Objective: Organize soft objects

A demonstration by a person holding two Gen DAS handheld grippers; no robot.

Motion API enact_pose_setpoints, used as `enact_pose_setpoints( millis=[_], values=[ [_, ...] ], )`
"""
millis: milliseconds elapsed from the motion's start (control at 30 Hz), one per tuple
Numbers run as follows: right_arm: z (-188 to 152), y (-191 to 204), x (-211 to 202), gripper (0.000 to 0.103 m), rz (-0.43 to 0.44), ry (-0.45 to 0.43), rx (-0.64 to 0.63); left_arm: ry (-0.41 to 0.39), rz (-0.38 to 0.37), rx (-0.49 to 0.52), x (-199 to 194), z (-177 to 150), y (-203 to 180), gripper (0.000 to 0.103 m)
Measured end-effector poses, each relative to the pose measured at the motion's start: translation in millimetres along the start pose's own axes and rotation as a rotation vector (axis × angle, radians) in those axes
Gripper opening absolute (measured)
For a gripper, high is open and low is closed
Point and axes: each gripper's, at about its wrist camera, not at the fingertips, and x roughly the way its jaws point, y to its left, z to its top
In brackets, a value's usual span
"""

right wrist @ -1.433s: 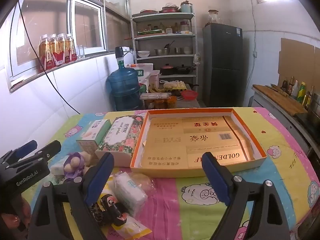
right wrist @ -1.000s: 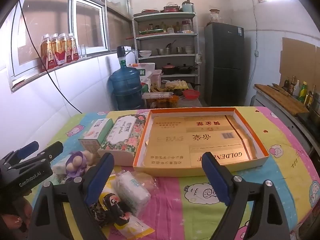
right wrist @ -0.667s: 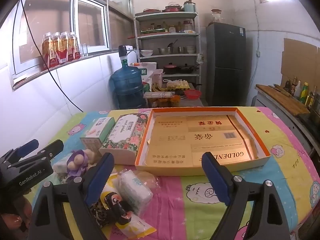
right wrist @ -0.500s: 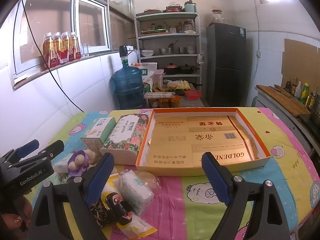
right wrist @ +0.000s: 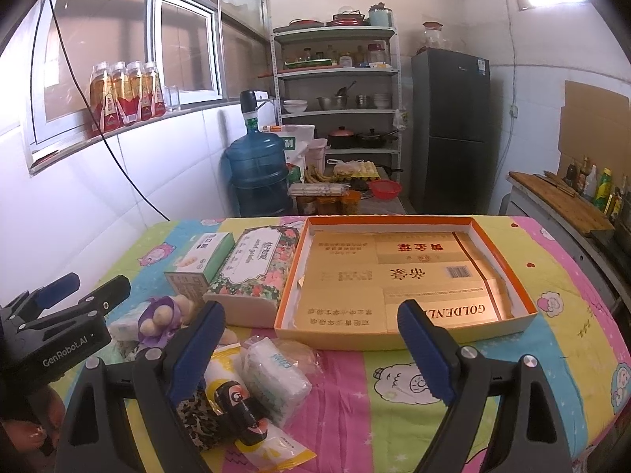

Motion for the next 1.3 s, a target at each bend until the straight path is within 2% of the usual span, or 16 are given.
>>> enact_pose_setpoints(
  millis=[1300],
  values=[
    [-1.1,3.0,-0.8,0.089,0.006,0.0,0.003,0.007,-0.004,0.001,2.3,-1.5,-1.2,0.084]
  ],
)
